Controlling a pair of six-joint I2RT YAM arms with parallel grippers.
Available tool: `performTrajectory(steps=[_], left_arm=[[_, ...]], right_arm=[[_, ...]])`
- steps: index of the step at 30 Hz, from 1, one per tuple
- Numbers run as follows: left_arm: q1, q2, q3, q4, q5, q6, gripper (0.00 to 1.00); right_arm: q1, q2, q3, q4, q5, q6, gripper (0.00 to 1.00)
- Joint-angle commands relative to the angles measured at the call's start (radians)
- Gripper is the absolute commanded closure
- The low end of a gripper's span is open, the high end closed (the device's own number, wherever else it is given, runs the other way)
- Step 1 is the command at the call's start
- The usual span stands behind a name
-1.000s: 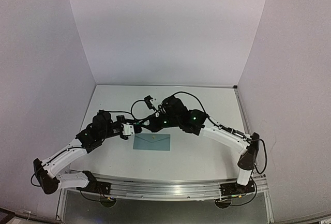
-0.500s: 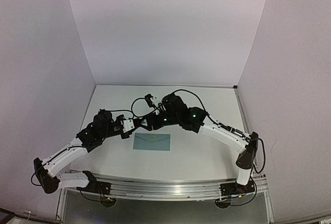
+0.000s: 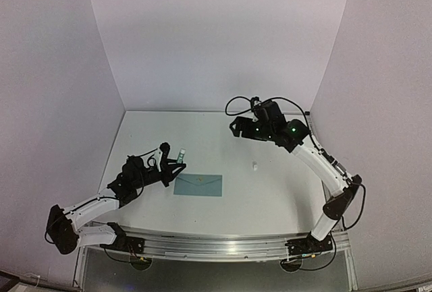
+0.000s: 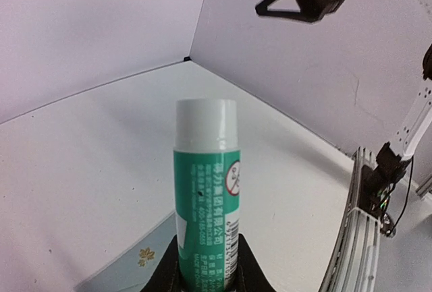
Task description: Place the letter into the envelope and seal it
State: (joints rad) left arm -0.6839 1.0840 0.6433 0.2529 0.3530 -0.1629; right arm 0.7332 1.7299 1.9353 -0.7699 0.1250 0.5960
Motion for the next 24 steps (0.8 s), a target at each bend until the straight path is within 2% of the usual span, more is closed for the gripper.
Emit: performTrajectory(steps=[1, 5, 12, 15, 21, 24], left_arm=[[0.005, 0.01, -0.028, 0.296, 0.044, -0.143, 1.0], [0.0, 0.017, -0.071, 0.354, 0.049, -0.118, 1.0], [0.0, -0.001, -0.103, 0.348, 0.008, -0.086, 1.0], [0.0, -0.009, -0.111, 0.345, 0.006, -0.071, 1.0], [0.0, -0.014, -0.123, 0.35, -0.002, -0.058, 1.0], [0.001, -0.014, -0.123, 0.347, -0.007, -0.055, 1.0]], right_arm=[[-0.081, 0.115, 0.002, -0.375, 0.171, 0.036, 0.11], [-0.125, 0.252, -0.007, -0.426, 0.093, 0.018, 0.15], [-0.173, 0.482, 0.078, -0.454, 0.086, -0.05, 0.23], [-0.199, 0.546, 0.109, -0.448, 0.072, -0.078, 0.33], [-0.229, 0.631, 0.134, -0.441, 0.049, -0.095, 0.38], [-0.234, 0.648, 0.126, -0.417, 0.015, -0.101, 0.44]])
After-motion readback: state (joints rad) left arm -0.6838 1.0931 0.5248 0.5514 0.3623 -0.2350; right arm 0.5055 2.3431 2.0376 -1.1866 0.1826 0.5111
